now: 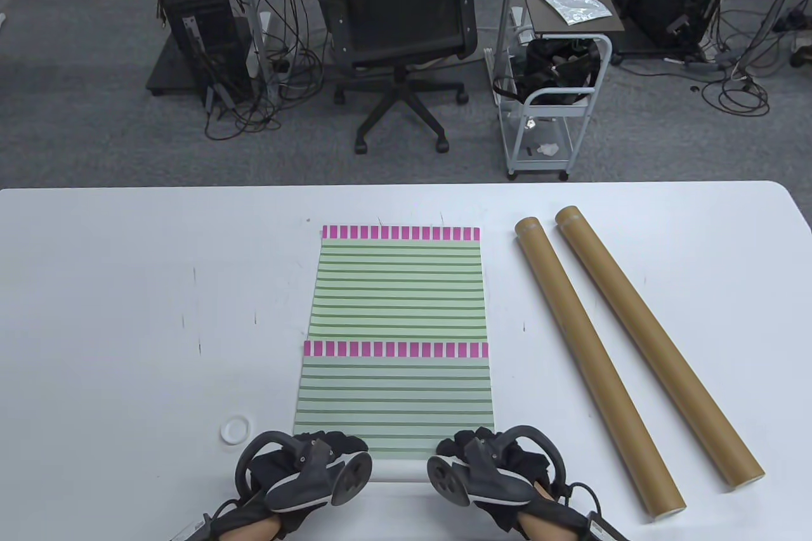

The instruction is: Roll up mouse pads and store in mailing tubes

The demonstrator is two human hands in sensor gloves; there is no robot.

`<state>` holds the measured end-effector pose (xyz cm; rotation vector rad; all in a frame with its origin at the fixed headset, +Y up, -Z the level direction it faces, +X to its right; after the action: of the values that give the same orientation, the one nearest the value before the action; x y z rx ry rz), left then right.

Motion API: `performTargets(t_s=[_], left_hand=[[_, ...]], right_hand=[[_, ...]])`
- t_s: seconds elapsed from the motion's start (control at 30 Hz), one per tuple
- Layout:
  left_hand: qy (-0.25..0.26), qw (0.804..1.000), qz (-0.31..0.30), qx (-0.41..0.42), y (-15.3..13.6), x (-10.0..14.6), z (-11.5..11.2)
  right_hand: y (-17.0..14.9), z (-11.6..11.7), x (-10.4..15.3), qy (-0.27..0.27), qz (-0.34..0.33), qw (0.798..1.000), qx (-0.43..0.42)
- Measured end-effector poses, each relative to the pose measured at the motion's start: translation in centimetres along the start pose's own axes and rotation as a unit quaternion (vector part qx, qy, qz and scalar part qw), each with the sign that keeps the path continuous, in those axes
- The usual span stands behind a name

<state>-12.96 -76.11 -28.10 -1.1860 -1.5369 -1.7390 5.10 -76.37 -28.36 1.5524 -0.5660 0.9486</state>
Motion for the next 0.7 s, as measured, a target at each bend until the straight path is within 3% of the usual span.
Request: performTargets(t_s=[0.23, 0.43, 0.63, 0.7], left_hand=[[-0.002, 0.999, -0.014, -0.030, 0.4, 0.3, -0.3], [-0.031, 0.998, -0.049, 0.023, 0.7, 0.5, -0.1], [-0.032, 0.998, -0.039, 0.022, 0.5, 0.2, -0.1], [-0.038, 0.998, -0.034, 0.027, 0.3, 0.0, -0.2]], right_hand=[[-0.4, -0.1, -0.5, 0.017, -0.004, 0.999, -0.032], [0.0, 0.0, -0.3, 0.114, -0.005, 0.992, -0.050], [-0.1, -0.6, 0.5, 0.040, 0.012, 0.999, -0.010], [0.1, -0.8, 0.6, 0.042, 0.027, 0.999, 0.013]])
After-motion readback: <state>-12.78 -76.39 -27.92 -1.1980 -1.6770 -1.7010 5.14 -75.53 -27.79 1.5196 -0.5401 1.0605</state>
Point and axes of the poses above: the tracker on the back of each hand, its own y axis roughly to the thumb side, its own x axis roughly from the fingertips to the wrist, z = x × y, the point moved 4 cm from there along -x, roughly from the wrist to the fingertips, and after that the axes turned 4 degrees about -z, right-handed, at the moved point
